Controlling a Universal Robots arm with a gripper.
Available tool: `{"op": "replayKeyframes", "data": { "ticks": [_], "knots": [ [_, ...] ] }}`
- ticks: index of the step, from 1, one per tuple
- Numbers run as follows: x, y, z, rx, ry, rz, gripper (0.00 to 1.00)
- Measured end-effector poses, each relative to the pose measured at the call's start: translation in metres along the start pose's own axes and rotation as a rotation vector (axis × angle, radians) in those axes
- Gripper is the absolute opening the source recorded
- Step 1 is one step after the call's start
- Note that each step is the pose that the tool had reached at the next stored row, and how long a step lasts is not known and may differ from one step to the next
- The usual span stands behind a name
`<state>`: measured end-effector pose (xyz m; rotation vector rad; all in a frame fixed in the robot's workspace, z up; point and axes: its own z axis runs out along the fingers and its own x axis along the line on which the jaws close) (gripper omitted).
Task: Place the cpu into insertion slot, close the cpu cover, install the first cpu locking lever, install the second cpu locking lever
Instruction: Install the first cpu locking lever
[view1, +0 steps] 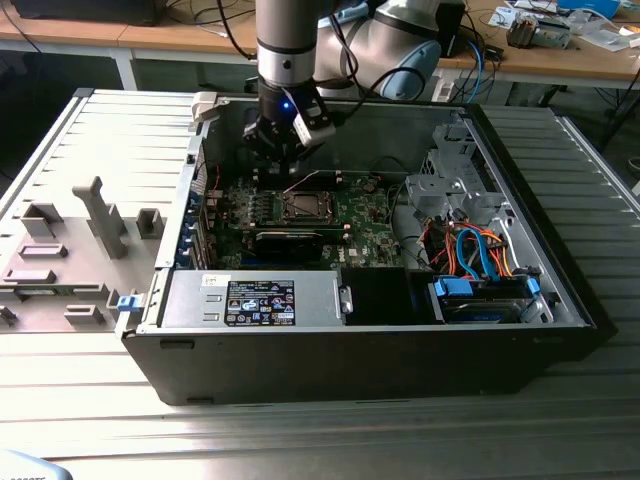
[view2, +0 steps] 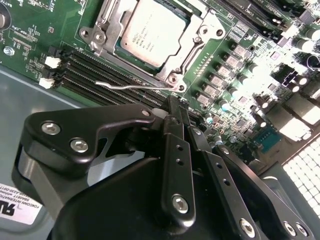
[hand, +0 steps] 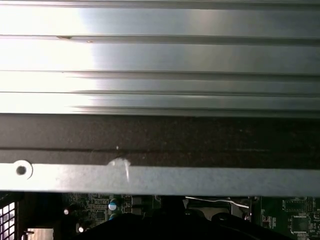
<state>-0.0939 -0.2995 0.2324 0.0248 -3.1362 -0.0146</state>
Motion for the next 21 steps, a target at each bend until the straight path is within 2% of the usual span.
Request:
{"op": "replayKeyframes", "data": {
  "ticks": [14,21],
  "knots": [
    [-0.0004,0.0002,0.0081,0.0000,0.0008,0.000,0.11],
    [-0.0058,0.0014,0.0133,-0.0001,0.0045,-0.001,0.11]
  ]
}}
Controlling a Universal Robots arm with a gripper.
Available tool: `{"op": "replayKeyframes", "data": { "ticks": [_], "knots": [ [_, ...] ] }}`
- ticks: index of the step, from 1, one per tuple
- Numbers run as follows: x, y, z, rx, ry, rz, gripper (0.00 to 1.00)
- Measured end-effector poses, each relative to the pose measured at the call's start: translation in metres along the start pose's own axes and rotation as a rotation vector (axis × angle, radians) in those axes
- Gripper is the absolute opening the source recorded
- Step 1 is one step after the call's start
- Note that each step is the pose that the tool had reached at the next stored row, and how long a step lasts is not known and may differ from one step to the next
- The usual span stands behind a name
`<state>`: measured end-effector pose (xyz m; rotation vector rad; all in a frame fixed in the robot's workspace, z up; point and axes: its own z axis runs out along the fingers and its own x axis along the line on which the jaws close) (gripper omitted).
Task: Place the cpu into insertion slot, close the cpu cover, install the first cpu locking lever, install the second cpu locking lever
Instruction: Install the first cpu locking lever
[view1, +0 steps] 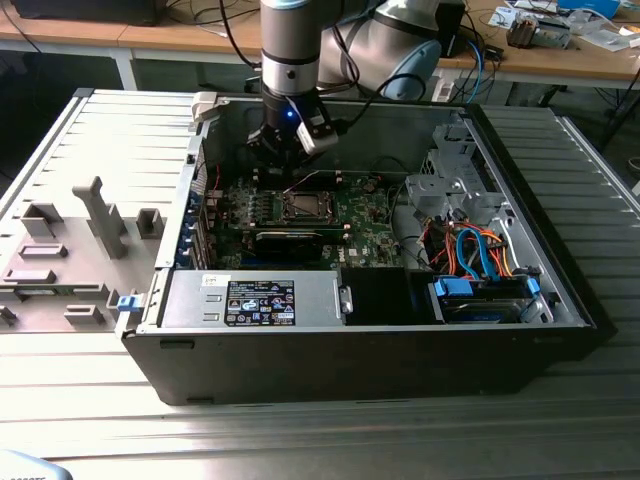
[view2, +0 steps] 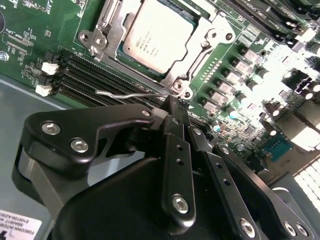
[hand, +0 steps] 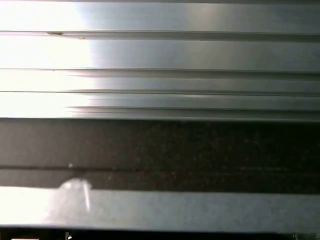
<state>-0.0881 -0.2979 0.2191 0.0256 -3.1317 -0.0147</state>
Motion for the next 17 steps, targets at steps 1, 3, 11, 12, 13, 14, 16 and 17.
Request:
{"op": "replayKeyframes", "data": {
  "ticks": [1,3,11,12,13,14,16,17],
  "knots": [
    [-0.0008,0.0002,0.0006,0.0000,0.0005,0.000,0.11],
    [-0.0033,0.0005,0.0022,0.0000,0.0014,-0.004,0.11],
    [-0.0113,0.0013,0.0059,0.0007,0.0031,-0.052,0.11],
    [-0.0128,0.0013,0.0066,0.0007,0.0033,-0.060,0.11],
    [-0.0144,0.0013,0.0072,0.0007,0.0037,-0.068,0.11],
    [-0.0178,0.0013,0.0082,0.0008,0.0045,-0.077,0.11],
    [-0.0221,0.0012,0.0091,0.0006,0.0060,-0.082,0.11],
    [-0.0251,0.0012,0.0095,0.0007,0.0071,-0.084,0.11]
  ]
}}
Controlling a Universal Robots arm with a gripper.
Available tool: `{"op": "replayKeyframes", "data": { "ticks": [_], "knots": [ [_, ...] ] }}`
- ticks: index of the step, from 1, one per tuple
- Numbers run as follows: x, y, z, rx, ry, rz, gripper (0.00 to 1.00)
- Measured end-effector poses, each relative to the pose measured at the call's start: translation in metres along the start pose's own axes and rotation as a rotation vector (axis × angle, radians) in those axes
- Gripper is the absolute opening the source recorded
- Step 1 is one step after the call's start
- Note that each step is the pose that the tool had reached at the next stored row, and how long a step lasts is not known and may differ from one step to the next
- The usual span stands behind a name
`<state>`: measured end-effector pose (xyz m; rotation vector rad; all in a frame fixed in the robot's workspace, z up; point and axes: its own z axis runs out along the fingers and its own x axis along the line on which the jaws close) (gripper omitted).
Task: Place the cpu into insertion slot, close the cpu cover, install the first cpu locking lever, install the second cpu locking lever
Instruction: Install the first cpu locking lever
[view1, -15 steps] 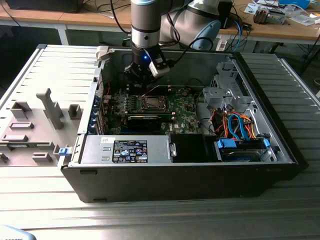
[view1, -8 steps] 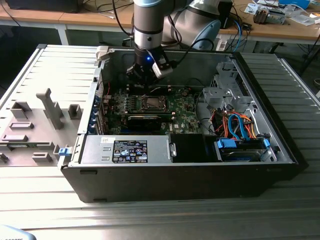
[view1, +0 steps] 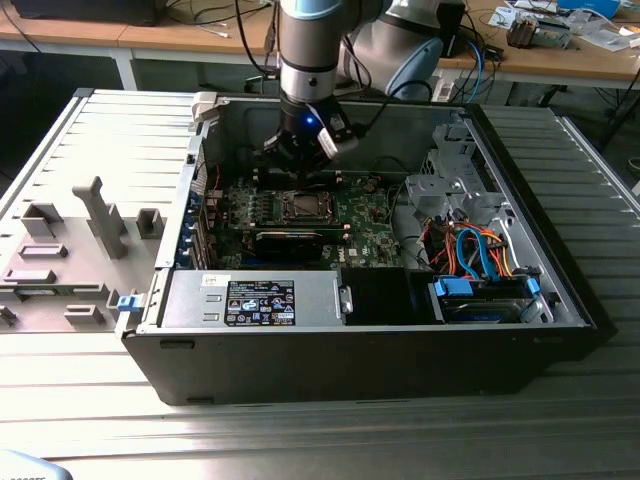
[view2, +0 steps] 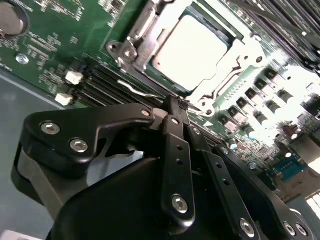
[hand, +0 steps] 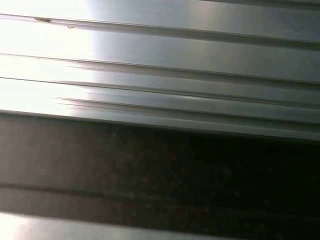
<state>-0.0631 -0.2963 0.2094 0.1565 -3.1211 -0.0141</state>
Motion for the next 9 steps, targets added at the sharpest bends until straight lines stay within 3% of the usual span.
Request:
{"op": "replayKeyframes", "data": {
  "ticks": [9],
  "knots": [
    [-0.0159,-0.0016,0.0030,-0.0006,0.0063,-0.003,0.11]
  ]
}}
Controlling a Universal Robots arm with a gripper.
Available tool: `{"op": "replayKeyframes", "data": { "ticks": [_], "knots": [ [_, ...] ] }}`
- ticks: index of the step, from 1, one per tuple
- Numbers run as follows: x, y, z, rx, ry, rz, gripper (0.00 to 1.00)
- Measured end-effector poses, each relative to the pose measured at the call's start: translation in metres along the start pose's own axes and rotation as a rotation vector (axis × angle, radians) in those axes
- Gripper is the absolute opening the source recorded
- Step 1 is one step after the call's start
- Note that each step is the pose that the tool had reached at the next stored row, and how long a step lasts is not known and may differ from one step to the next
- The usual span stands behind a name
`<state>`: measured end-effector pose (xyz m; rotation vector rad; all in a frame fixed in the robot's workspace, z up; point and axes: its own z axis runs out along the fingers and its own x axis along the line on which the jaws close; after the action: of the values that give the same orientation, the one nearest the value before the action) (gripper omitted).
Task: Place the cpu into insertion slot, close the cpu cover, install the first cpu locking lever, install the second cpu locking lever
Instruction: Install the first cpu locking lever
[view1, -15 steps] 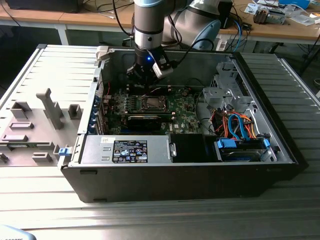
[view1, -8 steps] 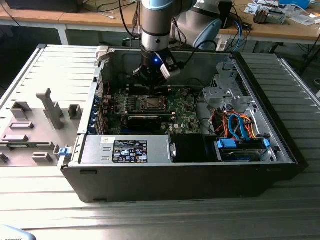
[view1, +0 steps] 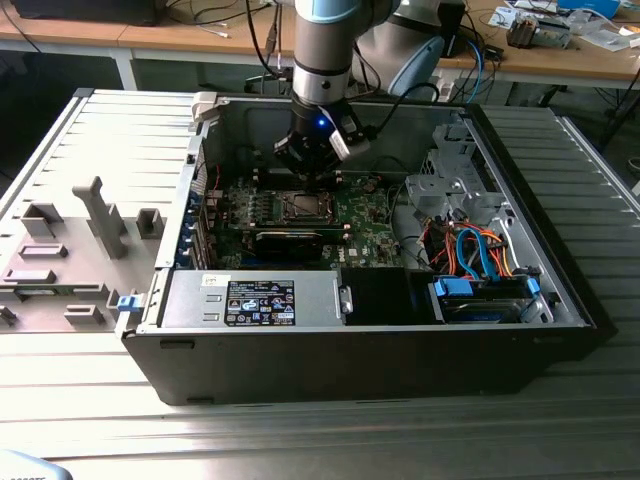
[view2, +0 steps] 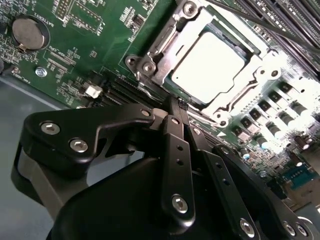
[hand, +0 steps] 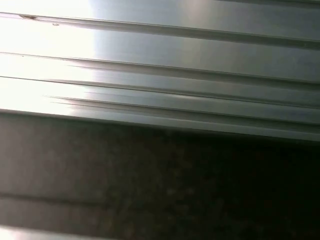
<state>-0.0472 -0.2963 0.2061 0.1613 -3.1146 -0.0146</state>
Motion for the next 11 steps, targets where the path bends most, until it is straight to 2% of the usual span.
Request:
{"op": "replayKeyframes", "data": {
  "ticks": [11],
  "knots": [
    [-0.0082,-0.0009,0.0043,-0.0002,0.0028,0.000,0.11]
  ]
}}
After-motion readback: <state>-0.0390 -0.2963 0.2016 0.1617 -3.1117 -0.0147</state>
